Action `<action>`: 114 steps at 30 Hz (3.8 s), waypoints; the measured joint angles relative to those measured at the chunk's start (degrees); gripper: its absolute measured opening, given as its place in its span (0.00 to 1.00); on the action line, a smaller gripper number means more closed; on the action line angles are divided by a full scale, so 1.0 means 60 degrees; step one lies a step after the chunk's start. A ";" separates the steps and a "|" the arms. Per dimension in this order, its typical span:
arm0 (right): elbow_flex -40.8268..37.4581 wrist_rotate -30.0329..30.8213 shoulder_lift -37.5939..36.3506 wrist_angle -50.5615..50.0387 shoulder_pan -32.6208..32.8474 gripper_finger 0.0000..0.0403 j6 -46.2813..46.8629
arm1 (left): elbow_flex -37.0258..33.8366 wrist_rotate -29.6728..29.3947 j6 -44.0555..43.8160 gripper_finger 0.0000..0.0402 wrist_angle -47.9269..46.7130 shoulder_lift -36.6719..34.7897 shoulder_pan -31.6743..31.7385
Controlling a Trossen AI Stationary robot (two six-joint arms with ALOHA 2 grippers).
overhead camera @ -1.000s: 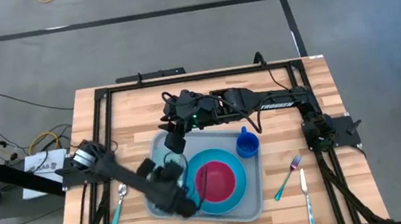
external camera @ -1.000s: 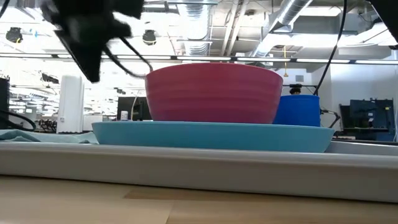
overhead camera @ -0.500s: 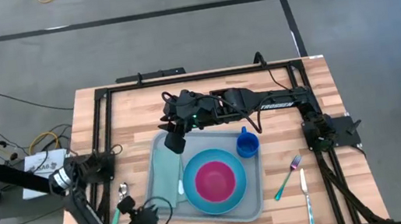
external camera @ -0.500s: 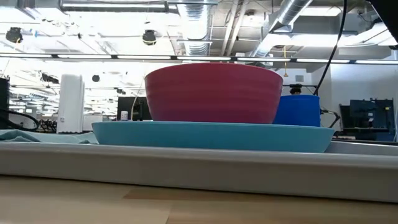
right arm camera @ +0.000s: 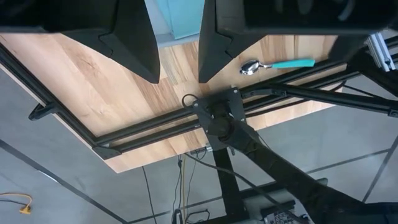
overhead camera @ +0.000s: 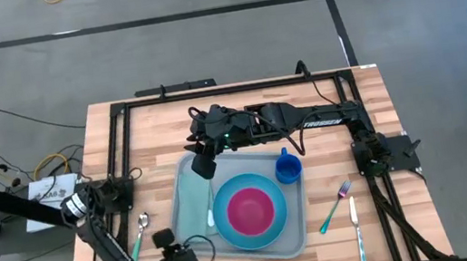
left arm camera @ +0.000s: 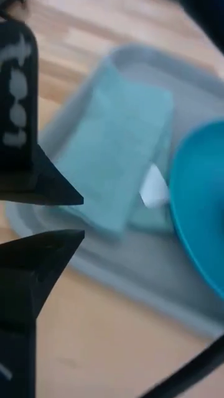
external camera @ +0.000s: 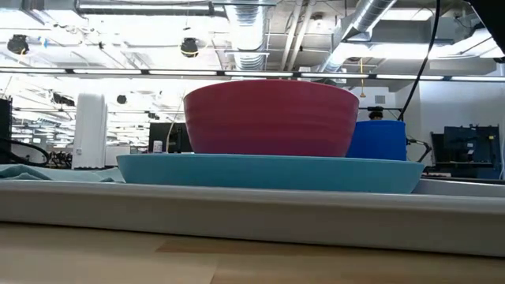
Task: Set up tray
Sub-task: Adjust the green napkin on the gray tray
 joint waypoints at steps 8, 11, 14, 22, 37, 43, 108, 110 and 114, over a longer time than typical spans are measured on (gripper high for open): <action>0.0000 0.0000 0.0000 -0.0001 0.0000 0.25 0.0000 | 0.0000 0.0458 0.3311 0.32 0.2587 0.0025 0.0729; 0.0000 0.0000 0.0000 -0.0004 0.0000 0.25 0.0000 | -0.0002 0.0471 0.3201 0.36 0.2324 0.0059 0.0902; 0.0000 0.0000 0.0000 -0.0003 0.0000 0.25 -0.0001 | -0.0086 0.0461 0.2430 0.39 0.2113 0.0206 0.1025; 0.0000 0.0000 0.0000 0.0079 0.0000 0.25 0.0000 | -0.1463 0.0670 0.1903 0.38 0.2938 0.0200 0.1166; 0.0000 0.0000 0.0000 0.0135 0.0000 0.25 0.0000 | -0.2328 0.0466 0.1715 0.36 0.3950 0.0208 0.1261; 0.0000 0.0000 0.0000 0.0135 0.0000 0.25 0.0000 | -0.2446 0.0109 0.1756 0.36 0.4019 0.0200 0.1355; 0.0000 0.0000 0.0000 0.0131 0.0000 0.25 0.0000 | -0.2160 0.1117 0.3905 0.25 0.6243 0.0193 0.2696; 0.0000 0.0000 0.0000 0.0131 0.0000 0.25 0.0000 | -0.2160 0.1210 0.3904 0.28 0.6671 0.0193 0.2666; 0.0000 0.0000 0.0000 0.0131 0.0000 0.25 0.0000 | -0.2133 0.1609 0.4268 0.32 0.7270 0.0193 0.2635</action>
